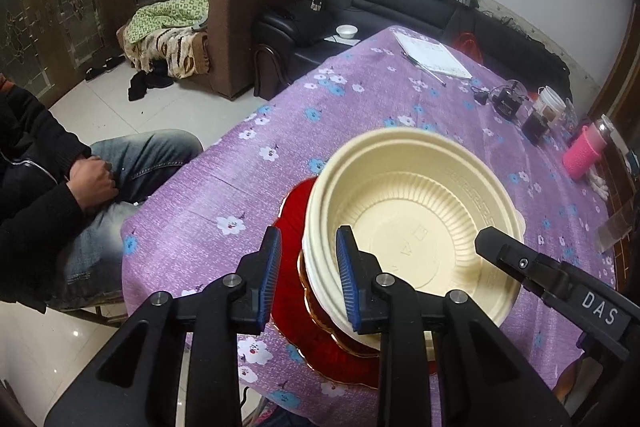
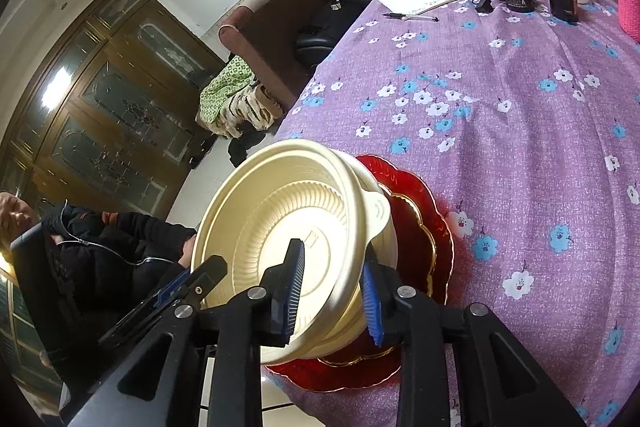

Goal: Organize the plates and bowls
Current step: 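Lower the beige bowl into the white bowls on the red plates, then open both grippers and release the beige bowl onto the stack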

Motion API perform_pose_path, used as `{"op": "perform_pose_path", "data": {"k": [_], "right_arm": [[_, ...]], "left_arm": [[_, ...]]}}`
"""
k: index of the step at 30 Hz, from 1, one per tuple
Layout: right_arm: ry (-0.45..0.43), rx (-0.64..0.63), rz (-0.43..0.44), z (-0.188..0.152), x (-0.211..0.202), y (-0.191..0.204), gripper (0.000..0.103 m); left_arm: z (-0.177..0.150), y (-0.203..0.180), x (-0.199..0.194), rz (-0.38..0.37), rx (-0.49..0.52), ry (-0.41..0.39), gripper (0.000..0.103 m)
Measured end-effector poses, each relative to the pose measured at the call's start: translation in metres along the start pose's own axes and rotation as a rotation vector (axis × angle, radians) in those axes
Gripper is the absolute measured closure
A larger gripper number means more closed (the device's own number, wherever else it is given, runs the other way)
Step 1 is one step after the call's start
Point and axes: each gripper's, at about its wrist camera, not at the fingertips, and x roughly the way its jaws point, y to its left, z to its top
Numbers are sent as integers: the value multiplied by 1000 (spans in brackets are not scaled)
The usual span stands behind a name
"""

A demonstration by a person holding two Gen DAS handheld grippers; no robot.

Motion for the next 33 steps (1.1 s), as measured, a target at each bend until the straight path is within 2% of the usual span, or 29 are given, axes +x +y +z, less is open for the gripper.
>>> {"op": "perform_pose_path", "data": {"k": [6,12,14,16,21,24,33], "right_arm": [[-30,-17,-28,1,-5,4,73],[-32,-28,-37,1,-4,7,73],[-29,-25,-37,1,-3,6,73],[-34,-28,-46,1,-3,6,73],[-33,-31,-50,1,-1,8,73],[-33,-31,-51,1,0,9,73],[-42,-42,-70,0,4,10,73]], "left_arm": [[0,5,-4,23,2,-21,65],[0,10,-4,22,0,-17,64],[0,12,-4,25,3,-14,60],[-1,13,-5,31,2,-16,48],[-1,19,-4,30,-6,-13,47],[-1,22,0,23,-13,0,42],[-5,21,9,16,-11,24,42]]}}
